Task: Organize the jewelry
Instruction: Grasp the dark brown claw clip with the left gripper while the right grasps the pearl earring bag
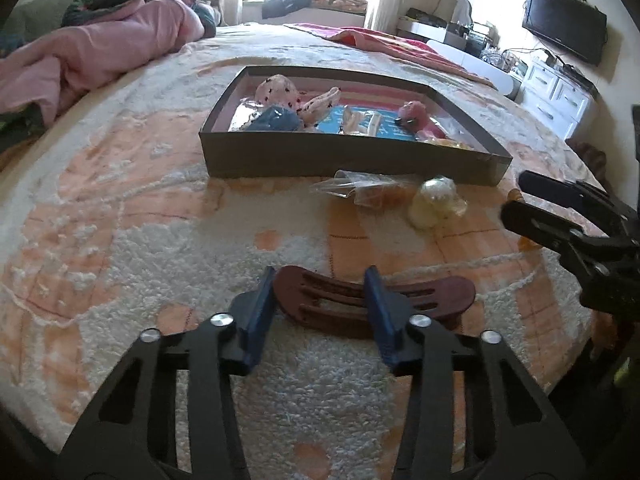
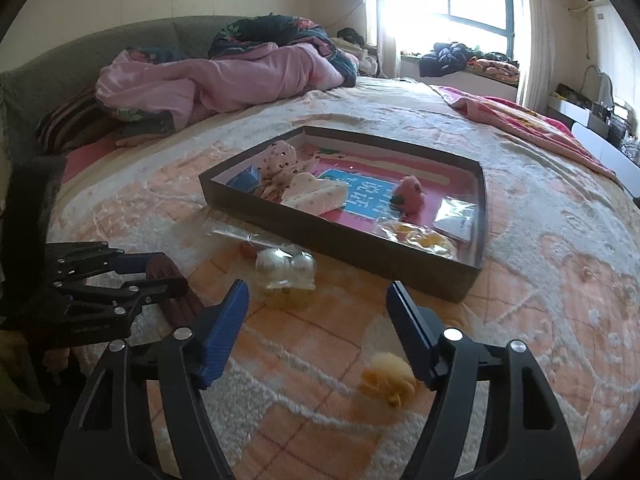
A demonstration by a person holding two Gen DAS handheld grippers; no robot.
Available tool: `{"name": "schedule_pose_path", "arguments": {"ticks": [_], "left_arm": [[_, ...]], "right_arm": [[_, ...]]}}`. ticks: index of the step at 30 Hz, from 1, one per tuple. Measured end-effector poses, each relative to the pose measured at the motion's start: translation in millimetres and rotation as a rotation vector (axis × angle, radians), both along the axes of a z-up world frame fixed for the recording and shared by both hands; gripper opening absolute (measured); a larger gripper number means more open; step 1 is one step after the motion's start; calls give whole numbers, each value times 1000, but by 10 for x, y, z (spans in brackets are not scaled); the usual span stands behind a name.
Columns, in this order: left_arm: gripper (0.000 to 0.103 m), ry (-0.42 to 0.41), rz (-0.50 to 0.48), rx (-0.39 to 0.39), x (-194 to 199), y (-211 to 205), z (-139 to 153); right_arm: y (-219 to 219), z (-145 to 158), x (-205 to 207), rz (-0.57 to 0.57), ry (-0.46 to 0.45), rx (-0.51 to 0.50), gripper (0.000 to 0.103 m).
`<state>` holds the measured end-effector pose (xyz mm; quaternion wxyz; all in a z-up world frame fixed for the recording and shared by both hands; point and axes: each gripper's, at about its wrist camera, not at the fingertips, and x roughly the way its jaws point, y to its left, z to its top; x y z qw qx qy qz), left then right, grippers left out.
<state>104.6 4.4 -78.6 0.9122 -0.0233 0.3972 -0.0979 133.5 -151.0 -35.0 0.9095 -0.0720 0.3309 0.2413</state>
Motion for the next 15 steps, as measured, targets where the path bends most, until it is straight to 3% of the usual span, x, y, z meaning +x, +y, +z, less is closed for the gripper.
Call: {"name": "schedule_pose_path", "arguments": {"ticks": [6,15], "left_arm": [[17,9,12,-69,-3,136,57],[17,69,5,-194,12,275,11]], "right_arm": [[120,-86,194,36,49,-28,62],[296,-239,459,128,194,14,45]]}}
